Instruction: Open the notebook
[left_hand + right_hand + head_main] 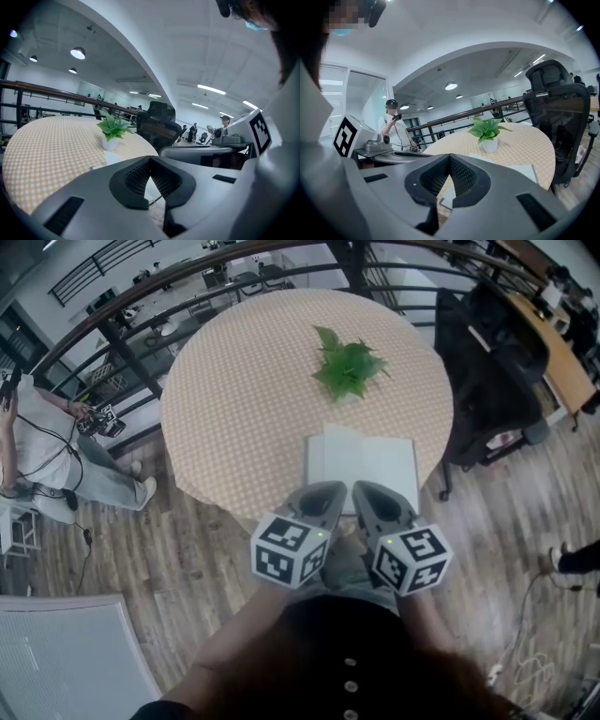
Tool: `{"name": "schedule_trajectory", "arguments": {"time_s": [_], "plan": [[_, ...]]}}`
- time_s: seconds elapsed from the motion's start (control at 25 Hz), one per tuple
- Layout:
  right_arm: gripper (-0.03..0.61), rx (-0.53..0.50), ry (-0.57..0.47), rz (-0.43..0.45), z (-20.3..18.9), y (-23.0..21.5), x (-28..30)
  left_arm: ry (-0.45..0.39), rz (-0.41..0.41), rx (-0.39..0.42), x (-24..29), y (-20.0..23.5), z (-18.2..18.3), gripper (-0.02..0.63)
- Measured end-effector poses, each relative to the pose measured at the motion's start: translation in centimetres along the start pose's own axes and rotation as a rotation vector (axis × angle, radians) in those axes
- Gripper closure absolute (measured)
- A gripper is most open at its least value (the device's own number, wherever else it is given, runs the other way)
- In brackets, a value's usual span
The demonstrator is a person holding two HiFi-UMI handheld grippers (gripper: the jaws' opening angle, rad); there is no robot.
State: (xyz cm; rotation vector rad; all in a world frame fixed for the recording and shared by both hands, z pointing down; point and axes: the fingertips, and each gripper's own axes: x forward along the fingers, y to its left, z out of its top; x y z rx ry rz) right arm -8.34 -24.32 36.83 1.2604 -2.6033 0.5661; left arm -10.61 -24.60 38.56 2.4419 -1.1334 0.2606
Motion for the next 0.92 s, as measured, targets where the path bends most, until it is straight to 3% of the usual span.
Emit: {"name": "schedule_trajectory", "arguments": {"time_s": [0.92], "plan": [[0.568, 0.019, 0.013, -0.045, -0.8, -2.0, -0.8, 0.047, -0.031, -0.001, 1.7, -0.7, -1.0, 0.604]]}}
